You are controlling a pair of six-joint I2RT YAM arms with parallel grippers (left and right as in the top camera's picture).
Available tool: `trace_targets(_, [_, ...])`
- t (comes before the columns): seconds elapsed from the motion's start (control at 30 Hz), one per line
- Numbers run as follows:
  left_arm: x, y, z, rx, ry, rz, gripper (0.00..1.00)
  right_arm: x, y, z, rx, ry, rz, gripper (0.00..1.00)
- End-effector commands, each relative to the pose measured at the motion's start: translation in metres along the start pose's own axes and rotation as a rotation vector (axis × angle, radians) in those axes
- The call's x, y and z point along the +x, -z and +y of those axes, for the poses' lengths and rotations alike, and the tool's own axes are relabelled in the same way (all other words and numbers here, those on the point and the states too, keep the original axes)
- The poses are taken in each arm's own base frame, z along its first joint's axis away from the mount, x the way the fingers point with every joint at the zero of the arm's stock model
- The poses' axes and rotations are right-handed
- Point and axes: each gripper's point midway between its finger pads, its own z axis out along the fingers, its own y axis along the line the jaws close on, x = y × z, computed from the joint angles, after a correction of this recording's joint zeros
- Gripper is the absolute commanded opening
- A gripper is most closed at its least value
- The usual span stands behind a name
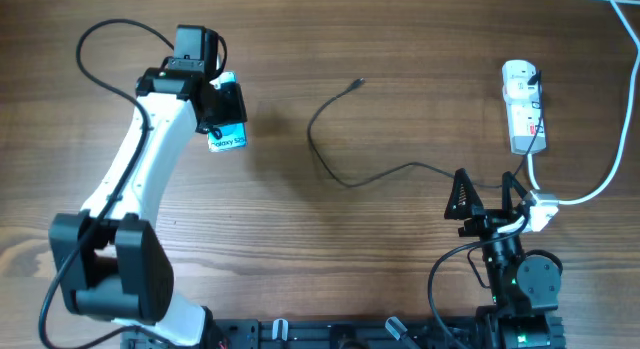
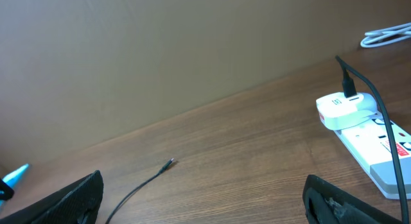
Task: Plug charger to phone and switch on socket
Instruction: 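Lift the phone upright with the left gripper, screen facing right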
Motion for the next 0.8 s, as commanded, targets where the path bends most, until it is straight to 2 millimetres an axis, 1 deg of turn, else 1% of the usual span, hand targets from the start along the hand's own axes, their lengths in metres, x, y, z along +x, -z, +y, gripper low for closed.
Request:
trace_targets(0.0, [-0.019,0.038,-0.005,0.038,0.078,-0.107,0.1,0.0,0.0,-0.001,0.009,0.018,-0.005,0.99])
trace_targets(0.03, [-0.02,0.043,-0.005,0.044,0.099,-0.119,0.04,0.0,0.0,-0.001,0.009,0.018,-0.005,1.0])
trace_targets(0.17, [-0.021,0.07,-0.015,0.138,0.237,-0.148,0.04,0.0,0.0,-0.001,0.009,0.018,-0.005,1.0])
trace_targets(0.3, [-0.017,0.088,-0.031,0.25,0.364,-0.128,0.04,0.0,0.0,-0.001,0.009,0.018,-0.005,1.0])
trace_targets(0.37, [-0.013,0.092,-0.035,0.283,0.407,-0.102,0.04,-0.001,0.0,-0.003,0.015,0.02,-0.009,1.0])
trace_targets(0.43, [-0.004,0.093,-0.039,0.304,0.489,-0.047,0.04,-0.008,0.001,-0.015,0.087,0.02,-0.048,1.0])
trace_targets(0.53, [0.011,0.091,-0.038,0.287,0.622,0.036,0.04,-0.008,0.001,-0.014,0.084,0.017,-0.047,1.0])
trace_targets(0.6, [0.017,0.093,-0.045,0.326,0.637,0.081,0.04,-0.007,0.001,-0.012,0.074,-0.009,-0.043,1.0])
trace_targets(0.63, [0.02,0.097,-0.054,0.374,0.631,0.117,0.04,-0.007,0.0,-0.012,0.069,-0.044,-0.042,1.0])
trace_targets(0.7, [0.025,0.102,-0.066,0.436,0.623,0.163,0.04,-0.007,0.001,-0.012,0.069,-0.119,-0.045,1.0])
trace_targets(0.77, [0.027,0.103,-0.067,0.443,0.632,0.179,0.04,-0.007,0.001,-0.012,0.066,-0.177,-0.047,1.0])
